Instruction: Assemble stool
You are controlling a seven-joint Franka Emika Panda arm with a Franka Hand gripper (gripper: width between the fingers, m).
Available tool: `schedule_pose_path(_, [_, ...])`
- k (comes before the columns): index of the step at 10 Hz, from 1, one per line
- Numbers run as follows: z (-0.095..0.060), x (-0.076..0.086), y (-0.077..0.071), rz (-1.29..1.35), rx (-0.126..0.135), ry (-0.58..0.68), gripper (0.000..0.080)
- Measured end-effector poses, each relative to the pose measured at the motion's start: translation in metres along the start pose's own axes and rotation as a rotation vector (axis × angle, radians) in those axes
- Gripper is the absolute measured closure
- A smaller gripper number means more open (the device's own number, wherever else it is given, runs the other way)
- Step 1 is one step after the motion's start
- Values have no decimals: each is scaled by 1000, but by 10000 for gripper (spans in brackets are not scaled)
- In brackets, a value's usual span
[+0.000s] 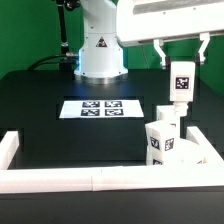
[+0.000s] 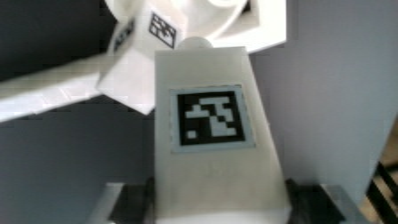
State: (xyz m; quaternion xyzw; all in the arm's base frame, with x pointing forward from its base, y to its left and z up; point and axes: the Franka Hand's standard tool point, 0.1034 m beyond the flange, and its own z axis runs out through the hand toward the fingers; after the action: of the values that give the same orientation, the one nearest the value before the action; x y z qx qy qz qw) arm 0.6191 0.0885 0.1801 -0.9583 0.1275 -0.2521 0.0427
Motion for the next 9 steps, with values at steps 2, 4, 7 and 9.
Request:
schedule_pose_path(2, [3,-7,-3,-6,4,12,462])
schedule_pose_path(4, [12,-7,-4,-29,-10,-26,462])
schedule_pose_path(7, [23,-2,-1,-58,-33,-89,462])
schedule_pose_path(9, [24,-3,0,-58,-34,-90,462])
